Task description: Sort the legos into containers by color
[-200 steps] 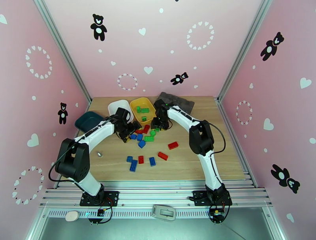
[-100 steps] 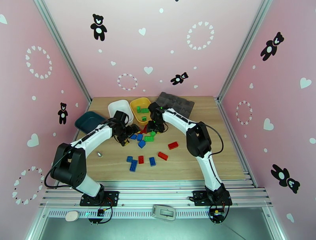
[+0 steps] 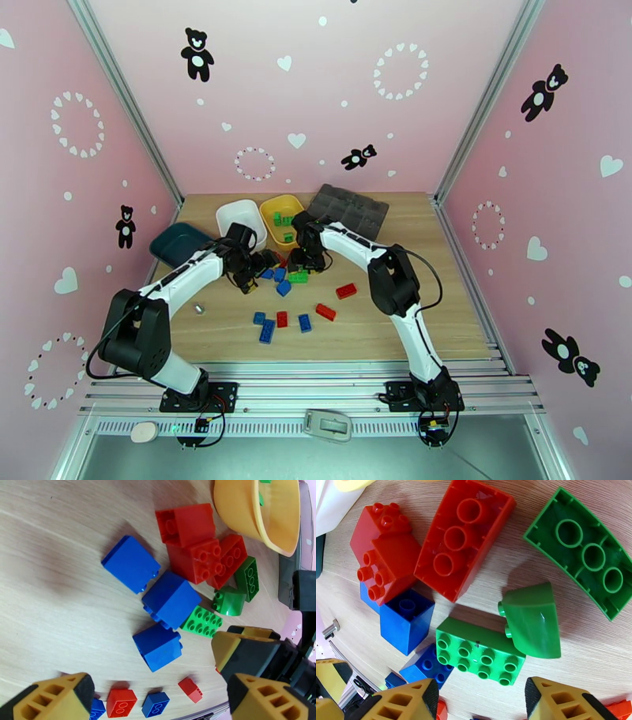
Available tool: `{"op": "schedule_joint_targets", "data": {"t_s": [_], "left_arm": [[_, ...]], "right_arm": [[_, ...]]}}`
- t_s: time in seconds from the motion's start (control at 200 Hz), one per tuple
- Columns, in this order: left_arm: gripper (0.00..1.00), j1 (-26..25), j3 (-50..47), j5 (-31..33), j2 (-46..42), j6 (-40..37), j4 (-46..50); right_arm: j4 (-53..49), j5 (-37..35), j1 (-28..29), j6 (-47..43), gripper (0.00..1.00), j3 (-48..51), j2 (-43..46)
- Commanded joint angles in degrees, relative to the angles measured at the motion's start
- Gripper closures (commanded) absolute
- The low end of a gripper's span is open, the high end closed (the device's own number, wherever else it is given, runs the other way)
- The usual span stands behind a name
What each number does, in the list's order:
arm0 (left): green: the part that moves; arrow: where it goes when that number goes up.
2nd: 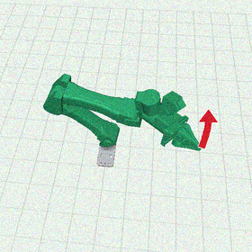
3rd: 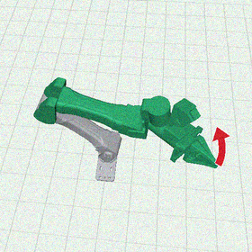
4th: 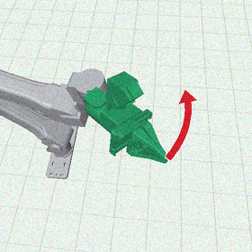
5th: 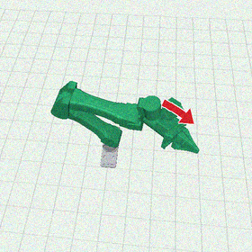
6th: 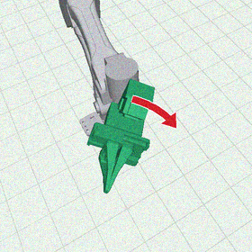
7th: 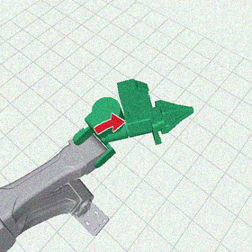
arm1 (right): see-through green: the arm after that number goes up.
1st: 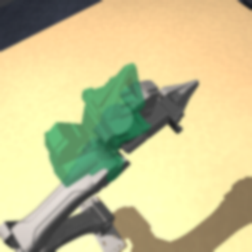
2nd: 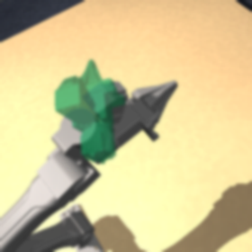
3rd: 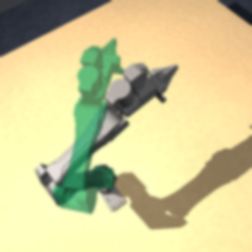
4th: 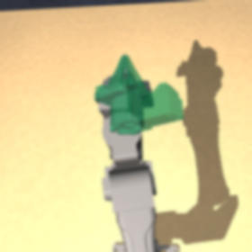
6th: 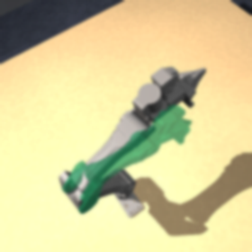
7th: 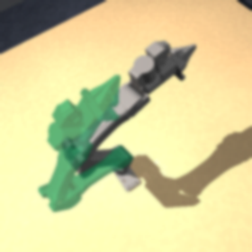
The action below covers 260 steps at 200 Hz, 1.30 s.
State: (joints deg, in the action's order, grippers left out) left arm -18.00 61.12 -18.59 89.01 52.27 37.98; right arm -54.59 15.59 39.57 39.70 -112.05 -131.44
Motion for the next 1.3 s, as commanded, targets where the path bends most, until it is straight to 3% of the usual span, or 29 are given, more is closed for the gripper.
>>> {"op": "schedule_joint_targets", "data": {"t_s": [0.0,0.621,1.296], "left_arm": [[0.05,-0.1,-0.9,1.3,-2.0,-0.1,0.4],[0.04,0.6,-1.9,0.4,-3.2,-1.7,1.4],[0.04,2.7,-4.8,-0.8,-5.5,-2.6,1.1]], "right_arm": [[-0.7,-0.5,0.7,1.9,0.35,-0.7,-2.5],[-2.7,-4.7,2.4,6.8,0.34,-5.9,-6.5],[-2.9,-3.9,4.8,7.4,0.32,-8.8,-9.6]]}}
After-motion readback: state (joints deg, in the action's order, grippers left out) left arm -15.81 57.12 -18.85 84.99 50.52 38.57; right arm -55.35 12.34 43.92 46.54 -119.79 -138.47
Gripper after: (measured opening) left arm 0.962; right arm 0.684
